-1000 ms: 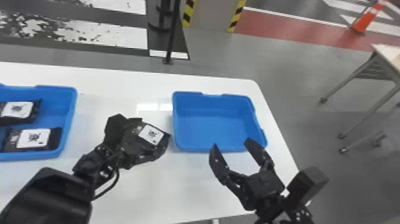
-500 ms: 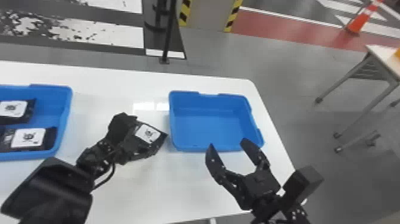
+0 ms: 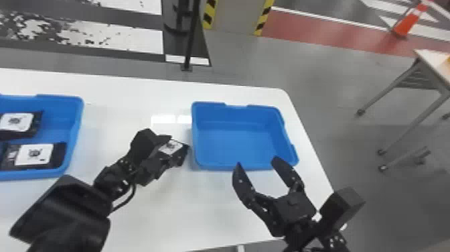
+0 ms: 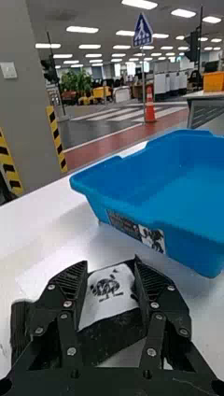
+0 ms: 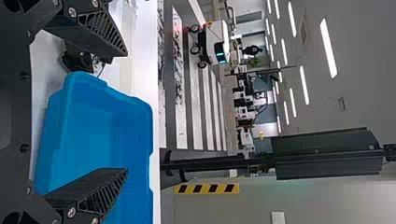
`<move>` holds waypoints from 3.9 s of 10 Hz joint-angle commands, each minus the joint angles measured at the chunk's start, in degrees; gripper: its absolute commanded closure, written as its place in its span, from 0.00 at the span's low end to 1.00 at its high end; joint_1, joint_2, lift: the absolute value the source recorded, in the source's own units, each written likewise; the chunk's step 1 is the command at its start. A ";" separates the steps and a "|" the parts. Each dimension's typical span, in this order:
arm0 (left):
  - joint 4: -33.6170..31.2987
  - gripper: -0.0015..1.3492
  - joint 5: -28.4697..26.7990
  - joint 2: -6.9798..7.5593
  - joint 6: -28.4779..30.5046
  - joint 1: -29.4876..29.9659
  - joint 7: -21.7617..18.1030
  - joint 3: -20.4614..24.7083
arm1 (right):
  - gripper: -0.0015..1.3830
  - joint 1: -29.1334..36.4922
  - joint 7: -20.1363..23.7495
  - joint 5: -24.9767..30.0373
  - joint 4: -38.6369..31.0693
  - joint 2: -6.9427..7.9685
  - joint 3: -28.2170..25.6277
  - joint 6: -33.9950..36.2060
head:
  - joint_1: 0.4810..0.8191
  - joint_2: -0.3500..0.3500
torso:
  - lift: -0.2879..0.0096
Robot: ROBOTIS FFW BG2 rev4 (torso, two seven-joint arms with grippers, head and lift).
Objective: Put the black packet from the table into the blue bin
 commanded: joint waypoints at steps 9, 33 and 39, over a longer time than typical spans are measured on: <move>-0.02 0.14 -0.84 0.09 -2.19 -0.21 -0.35 -0.72 | 0.10 -0.14 0.35 -0.70 0.39 0.00 0.00 0.01 | 0.63 0.02 | 0.60; -28.01 0.85 -1.64 6.33 1.46 17.79 -10.72 34.13 | 0.10 0.28 0.70 -1.95 0.54 -0.09 0.11 0.01 | 0.63 0.52 | 0.60; -28.99 0.11 6.47 -0.15 -14.57 25.94 -9.75 44.30 | 0.10 0.42 0.70 -2.18 0.54 -0.09 0.11 0.01 | 0.63 0.69 | 0.60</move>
